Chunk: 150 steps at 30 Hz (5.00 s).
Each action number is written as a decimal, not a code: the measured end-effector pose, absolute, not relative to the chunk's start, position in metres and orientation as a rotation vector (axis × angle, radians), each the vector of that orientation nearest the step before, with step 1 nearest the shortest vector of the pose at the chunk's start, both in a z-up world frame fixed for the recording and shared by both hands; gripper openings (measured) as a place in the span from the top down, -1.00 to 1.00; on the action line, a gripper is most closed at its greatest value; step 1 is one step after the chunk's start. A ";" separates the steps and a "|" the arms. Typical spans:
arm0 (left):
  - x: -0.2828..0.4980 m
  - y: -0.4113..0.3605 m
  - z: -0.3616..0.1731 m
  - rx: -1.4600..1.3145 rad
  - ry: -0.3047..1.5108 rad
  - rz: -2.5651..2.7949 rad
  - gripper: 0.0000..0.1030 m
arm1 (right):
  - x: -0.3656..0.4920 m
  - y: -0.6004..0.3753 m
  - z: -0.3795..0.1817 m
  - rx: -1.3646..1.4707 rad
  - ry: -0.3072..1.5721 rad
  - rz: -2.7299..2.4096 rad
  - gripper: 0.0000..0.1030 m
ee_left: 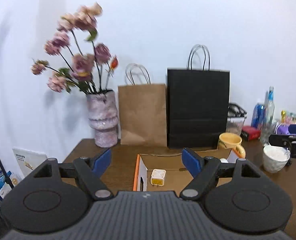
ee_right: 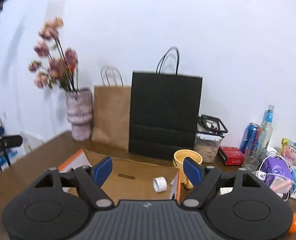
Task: Organize rigid objects
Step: 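Open both tools to release the plug adapter and tape roll inside the box, then raise both open tools out of the box toward the lint brush, then grasp the lint brush's red pad with the left tool while the right tool grasps its white handle, then carry the lint brush with both tools and lower it into the red box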
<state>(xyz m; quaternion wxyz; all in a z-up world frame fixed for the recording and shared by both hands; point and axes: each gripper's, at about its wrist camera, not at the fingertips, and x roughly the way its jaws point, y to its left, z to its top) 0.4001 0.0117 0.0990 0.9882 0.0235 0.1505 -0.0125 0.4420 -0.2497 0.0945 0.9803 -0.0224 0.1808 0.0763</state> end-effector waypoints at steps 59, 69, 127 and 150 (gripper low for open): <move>0.164 0.035 -0.013 0.029 0.370 -0.102 -0.84 | 0.164 -0.237 -0.029 0.083 0.421 0.174 -0.36; 0.300 0.025 -0.043 0.059 0.506 -0.149 -0.84 | 0.257 -0.254 -0.058 0.161 0.572 0.157 0.17; 0.227 0.049 -0.046 -0.267 0.338 -0.188 -0.07 | 0.261 -0.255 -0.047 0.236 0.435 0.255 0.75; 0.201 0.032 0.027 -0.274 0.172 -0.269 -0.07 | 0.224 -0.268 0.036 0.271 0.205 0.207 0.75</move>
